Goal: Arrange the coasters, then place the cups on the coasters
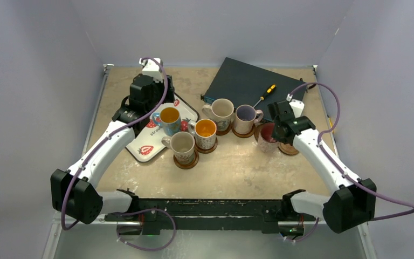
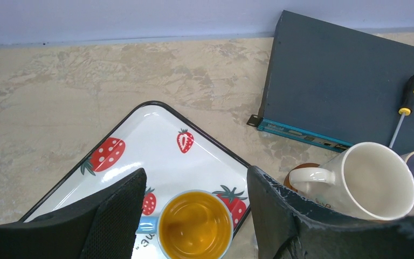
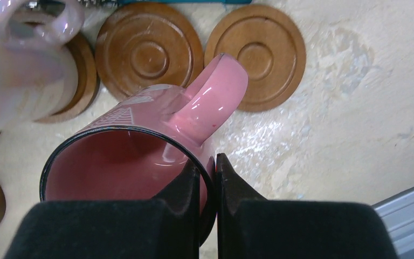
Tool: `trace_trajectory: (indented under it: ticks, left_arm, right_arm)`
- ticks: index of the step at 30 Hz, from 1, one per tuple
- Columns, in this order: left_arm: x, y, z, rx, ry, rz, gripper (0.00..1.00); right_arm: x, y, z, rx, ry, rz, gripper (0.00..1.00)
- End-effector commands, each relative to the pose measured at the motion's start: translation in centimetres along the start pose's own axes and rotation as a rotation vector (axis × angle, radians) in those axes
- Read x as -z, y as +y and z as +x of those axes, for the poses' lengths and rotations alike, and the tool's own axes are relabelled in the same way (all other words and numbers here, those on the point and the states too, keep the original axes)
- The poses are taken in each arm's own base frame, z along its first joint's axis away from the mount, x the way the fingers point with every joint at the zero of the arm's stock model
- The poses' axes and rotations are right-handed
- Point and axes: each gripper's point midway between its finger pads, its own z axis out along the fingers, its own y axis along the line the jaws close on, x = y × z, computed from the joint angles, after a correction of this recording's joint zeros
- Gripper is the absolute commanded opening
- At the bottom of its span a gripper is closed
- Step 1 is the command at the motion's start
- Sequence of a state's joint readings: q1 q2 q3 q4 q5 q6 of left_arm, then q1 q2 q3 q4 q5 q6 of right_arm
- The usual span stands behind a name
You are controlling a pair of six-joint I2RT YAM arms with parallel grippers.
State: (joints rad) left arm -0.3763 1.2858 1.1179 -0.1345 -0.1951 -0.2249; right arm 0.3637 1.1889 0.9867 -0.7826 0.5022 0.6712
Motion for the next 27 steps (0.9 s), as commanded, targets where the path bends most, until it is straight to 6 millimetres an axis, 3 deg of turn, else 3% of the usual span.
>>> trace_trajectory:
  ticks: [1,8,27]
  left_arm:
    - [0.8,0.0,-2.0,0.007,-0.071,-0.002,0.65]
    - [1.1,0.3,-2.4,0.002,-0.083,-0.012,0.65]
    - [1.3,0.5,-2.6,-0.003,-0.091,-0.022,0.65]
  right_arm:
    - [0.2,1.4,-6.2,-0.027,-0.149,-0.059,0.00]
    - [-1.6,1.3,-8.9,-0.059,-0.176,-0.077,0.00]
    - [-4.8,2.2,-8.8,-0.071,-0.147,-0.062,0.00]
